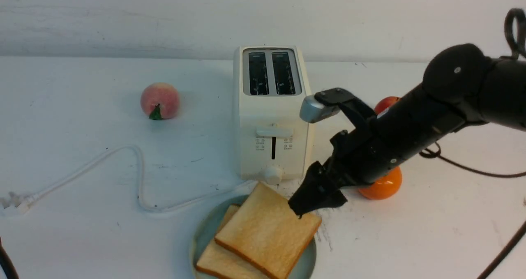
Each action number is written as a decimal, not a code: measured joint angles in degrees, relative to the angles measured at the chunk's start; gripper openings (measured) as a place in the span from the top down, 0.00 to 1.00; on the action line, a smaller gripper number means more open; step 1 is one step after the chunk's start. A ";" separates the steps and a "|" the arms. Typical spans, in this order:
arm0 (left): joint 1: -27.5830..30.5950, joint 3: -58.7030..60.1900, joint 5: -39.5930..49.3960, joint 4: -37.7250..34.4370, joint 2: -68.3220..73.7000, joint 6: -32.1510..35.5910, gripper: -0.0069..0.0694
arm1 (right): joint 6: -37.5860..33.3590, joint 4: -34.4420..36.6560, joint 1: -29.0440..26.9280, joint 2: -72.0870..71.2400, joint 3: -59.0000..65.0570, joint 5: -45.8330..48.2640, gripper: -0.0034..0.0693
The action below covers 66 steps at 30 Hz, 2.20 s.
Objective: Take toasted bread from bread machine on white table place on plate.
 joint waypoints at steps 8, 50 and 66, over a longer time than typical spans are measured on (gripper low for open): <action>0.00 0.00 0.08 0.00 0.00 0.00 0.93 | 14.35 -9.42 0.00 -7.67 -3.63 3.79 0.26; 0.00 0.00 -16.90 4.08 0.00 -0.23 0.93 | 35.65 -26.69 0.00 -90.91 62.87 -66.75 0.95; 0.00 0.00 -16.90 4.08 0.00 -0.23 0.92 | 35.65 -26.58 0.00 -90.91 62.87 -66.80 0.93</action>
